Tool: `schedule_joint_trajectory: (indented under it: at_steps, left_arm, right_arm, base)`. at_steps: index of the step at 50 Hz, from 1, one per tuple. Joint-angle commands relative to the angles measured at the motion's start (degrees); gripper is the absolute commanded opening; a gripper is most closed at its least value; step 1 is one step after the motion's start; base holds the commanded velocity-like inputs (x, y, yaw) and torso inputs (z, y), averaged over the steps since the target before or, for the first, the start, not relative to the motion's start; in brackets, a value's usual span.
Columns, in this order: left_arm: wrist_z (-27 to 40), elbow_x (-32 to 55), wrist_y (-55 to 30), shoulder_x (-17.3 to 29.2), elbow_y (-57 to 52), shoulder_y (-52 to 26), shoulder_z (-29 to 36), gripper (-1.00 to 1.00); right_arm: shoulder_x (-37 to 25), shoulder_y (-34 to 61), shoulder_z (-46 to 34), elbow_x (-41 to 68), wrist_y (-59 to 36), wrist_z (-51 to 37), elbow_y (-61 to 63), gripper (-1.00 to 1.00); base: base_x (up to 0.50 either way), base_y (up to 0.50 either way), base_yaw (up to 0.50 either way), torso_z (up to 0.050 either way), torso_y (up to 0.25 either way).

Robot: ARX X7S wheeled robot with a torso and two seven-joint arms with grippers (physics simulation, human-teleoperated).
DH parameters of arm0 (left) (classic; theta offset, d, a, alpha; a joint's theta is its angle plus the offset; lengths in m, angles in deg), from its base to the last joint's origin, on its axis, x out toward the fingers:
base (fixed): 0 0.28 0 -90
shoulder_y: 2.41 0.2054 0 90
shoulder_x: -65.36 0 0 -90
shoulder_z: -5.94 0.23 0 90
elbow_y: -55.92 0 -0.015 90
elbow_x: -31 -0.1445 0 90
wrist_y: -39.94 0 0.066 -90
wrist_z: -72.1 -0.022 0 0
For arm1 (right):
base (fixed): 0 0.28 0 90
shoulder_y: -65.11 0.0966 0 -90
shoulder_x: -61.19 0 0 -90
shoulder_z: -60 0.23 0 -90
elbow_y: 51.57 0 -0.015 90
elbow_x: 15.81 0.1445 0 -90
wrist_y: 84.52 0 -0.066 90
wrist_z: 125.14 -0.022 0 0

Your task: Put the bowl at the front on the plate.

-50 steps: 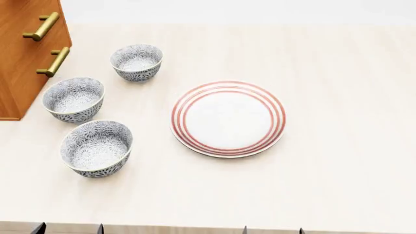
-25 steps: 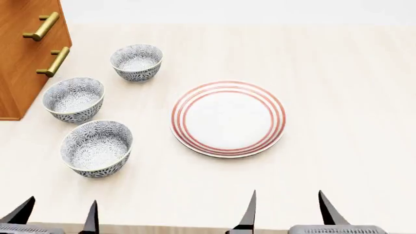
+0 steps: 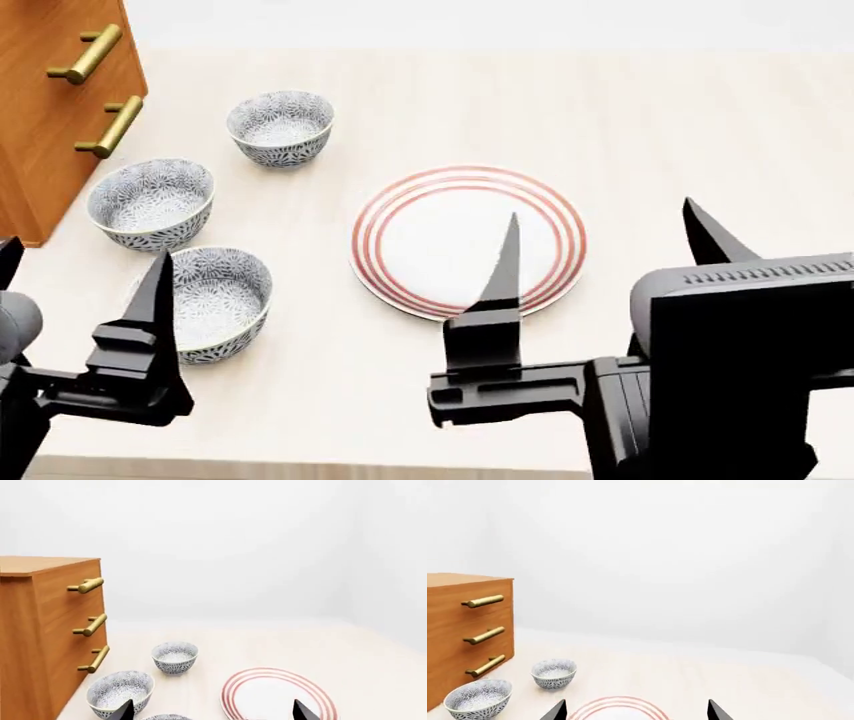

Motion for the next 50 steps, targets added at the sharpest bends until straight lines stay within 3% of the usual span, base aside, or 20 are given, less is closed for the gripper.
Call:
schedule_joint_trajectory:
  at_steps: [1,4,6,8,15,24,32,50]
  left_arm:
    - [16.61,25.13,-14.55,1.84,-2.98,-14.32,-6.98,1.00]
    - [34.98,47.89,-14.45,5.27,1.83,-20.23,-8.98,1.00]
    - [43.24,57.35,-13.84,6.84,4.37,-23.03,-8.75,1.00]
    - [49.09,62.90,-12.88,8.58,6.55,-25.73,-7.31,1.00]
    - [59.81,72.75,-8.80,12.92,10.89,-31.18,-2.74,1.00]
    - [65.25,77.96,-5.60,15.96,13.47,-36.30,1.35,1.00]
    - [67.30,79.81,-3.89,17.55,13.94,-37.50,3.17,1.00]
    - [63.11,75.04,-4.35,18.46,13.09,-35.18,2.96,1.00]
  right_arm:
    - [-8.43,19.25,-1.26,33.01,-4.25,-23.94,-3.03,1.00]
    - [-10.32,25.33,-5.02,37.26,-3.27,-27.48,-5.56,1.00]
    - [-10.77,28.17,-6.32,39.02,-2.35,-28.68,-6.79,1.00]
    - [-11.30,31.01,-7.97,40.58,-1.83,-29.91,-8.02,1.00]
    - [-12.73,37.69,-11.20,43.55,-0.93,-31.64,-11.23,1.00]
    - [-14.11,45.74,-15.12,46.55,-0.38,-33.40,-14.62,1.00]
    - [-14.70,47.27,-16.02,47.10,0.12,-33.42,-15.04,1.00]
    - [-14.36,47.54,-18.64,47.25,0.91,-33.07,-14.83,1.00]
  base:
    - [0.00,0.00,0.00,0.000,0.000]
    - [0.00,0.00,0.00,0.000,0.000]
    - [0.00,0.00,0.00,0.000,0.000]
    - [0.00,0.00,0.00,0.000,0.000]
    - [0.00,0.00,0.00,0.000,0.000]
    - [0.00,0.00,0.00,0.000,0.000]
    - [0.00,0.00,0.00,0.000,0.000]
    - [0.00,0.00,0.00,0.000,0.000]
